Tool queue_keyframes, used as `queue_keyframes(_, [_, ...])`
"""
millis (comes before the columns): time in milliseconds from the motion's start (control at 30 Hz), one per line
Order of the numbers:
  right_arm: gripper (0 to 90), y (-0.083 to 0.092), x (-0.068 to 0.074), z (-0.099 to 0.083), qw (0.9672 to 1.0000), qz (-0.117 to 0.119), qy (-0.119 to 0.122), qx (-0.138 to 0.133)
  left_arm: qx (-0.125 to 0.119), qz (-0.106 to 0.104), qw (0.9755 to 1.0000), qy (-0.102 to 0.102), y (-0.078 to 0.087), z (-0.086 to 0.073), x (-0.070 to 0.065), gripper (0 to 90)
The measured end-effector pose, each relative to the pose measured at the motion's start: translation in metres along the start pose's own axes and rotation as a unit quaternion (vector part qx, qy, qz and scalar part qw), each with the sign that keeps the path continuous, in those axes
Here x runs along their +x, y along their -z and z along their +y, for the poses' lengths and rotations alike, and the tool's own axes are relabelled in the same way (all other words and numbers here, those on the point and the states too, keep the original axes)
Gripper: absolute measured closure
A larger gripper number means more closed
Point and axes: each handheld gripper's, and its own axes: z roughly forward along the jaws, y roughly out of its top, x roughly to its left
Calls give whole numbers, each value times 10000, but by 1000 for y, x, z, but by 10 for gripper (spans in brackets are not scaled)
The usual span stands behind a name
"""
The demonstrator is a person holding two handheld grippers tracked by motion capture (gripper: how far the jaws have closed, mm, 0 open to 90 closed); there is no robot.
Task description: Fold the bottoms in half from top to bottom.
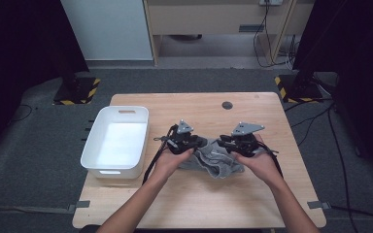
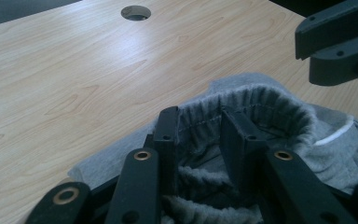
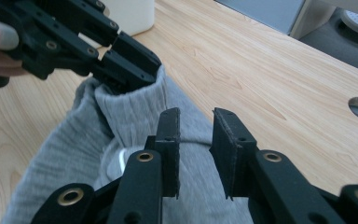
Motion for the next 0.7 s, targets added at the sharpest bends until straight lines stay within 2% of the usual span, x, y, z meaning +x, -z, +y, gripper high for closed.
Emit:
queue_keyframes(267, [718, -9, 7, 14, 9999, 82, -33, -79, -191, 34, 9998, 89, 12, 0, 4, 684])
queue_keyframes(467, [664, -15, 15, 20, 9995, 256, -76, -149, -412, 220, 9988, 109, 27, -2, 6, 660])
queue_keyframes(633, [587, -24, 31, 20, 9985, 520, -49, -148, -496, 259, 9982, 234, 33, -4, 13, 660])
queue_keyframes(700, [585, -27, 40, 18, 9980, 617, 73, -104, -508, 257, 9981, 254, 33, -4, 14, 660])
